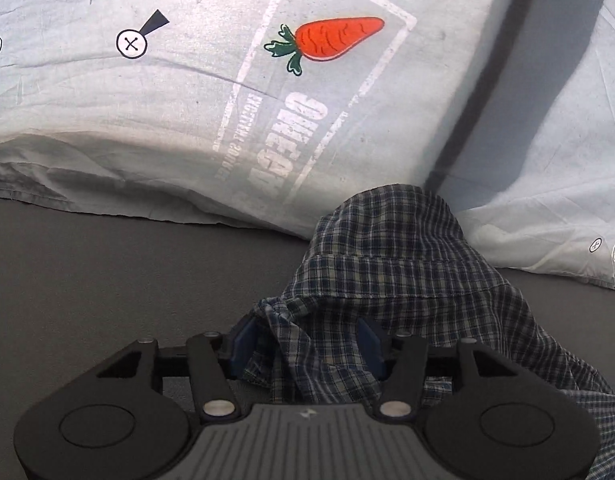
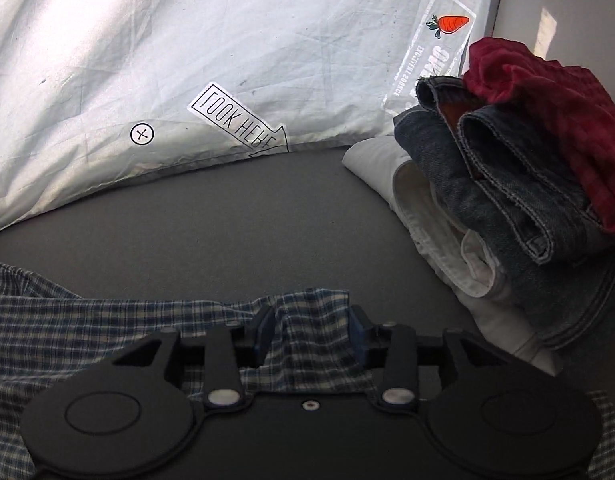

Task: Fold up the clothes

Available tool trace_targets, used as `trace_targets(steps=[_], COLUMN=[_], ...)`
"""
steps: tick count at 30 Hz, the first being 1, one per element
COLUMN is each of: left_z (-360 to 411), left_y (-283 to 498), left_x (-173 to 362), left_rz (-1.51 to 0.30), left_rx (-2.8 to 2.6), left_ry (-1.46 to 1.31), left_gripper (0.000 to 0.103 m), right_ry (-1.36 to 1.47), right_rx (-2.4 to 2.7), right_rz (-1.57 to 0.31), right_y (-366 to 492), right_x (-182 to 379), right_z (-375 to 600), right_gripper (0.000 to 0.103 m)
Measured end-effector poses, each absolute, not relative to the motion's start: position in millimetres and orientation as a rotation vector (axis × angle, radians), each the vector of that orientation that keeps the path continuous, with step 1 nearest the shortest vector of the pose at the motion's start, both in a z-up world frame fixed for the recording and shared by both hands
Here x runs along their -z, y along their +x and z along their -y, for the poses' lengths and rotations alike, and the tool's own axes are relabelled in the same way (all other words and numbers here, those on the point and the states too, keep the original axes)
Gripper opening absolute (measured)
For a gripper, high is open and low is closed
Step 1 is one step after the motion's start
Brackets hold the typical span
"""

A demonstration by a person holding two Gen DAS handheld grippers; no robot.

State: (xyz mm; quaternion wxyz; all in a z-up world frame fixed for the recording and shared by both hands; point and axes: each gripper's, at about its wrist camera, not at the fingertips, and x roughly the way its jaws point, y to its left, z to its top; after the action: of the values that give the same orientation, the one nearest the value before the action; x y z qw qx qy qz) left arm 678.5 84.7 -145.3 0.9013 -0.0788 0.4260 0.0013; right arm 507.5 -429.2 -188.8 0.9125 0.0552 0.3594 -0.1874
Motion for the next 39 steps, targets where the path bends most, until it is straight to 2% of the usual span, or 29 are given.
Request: trace_targets(steps=[4, 9, 21, 27, 30, 39], left_z=[-83, -68, -45, -43, -33, -26], left_y=[650, 594, 463, 460, 464, 472], left_x=[115, 104, 162, 178, 182, 185], left_rz=[-0.810, -0.818, -1.080, -1.145, -1.165, -1.194], left_rx=[0.002, -0.008, -0.063, -0.092, -0.080, -0.059], left_ry=[-0.171, -0.152, -0.151, -0.145, -0.079, -0.029], left_gripper=[0.074, 0.085, 0.086, 0.091, 0.103, 0.103], right_ry=[0.151, 0.224, 0.615, 0.558, 0.468, 0.467], right_rx=[0.358, 0.349, 0.381, 0.411, 0.408, 0.404], right_rz=[-0.726, -0.753, -0.729, -0.703, -0.687, -0.659], right_y=[494, 471, 432, 437, 439, 448], right_x=[178, 185, 216, 214, 208, 211], right_z=[426, 420, 438, 440, 437, 449], right_gripper=[0.065, 0.067, 0.070, 0.070, 0.070, 0.074])
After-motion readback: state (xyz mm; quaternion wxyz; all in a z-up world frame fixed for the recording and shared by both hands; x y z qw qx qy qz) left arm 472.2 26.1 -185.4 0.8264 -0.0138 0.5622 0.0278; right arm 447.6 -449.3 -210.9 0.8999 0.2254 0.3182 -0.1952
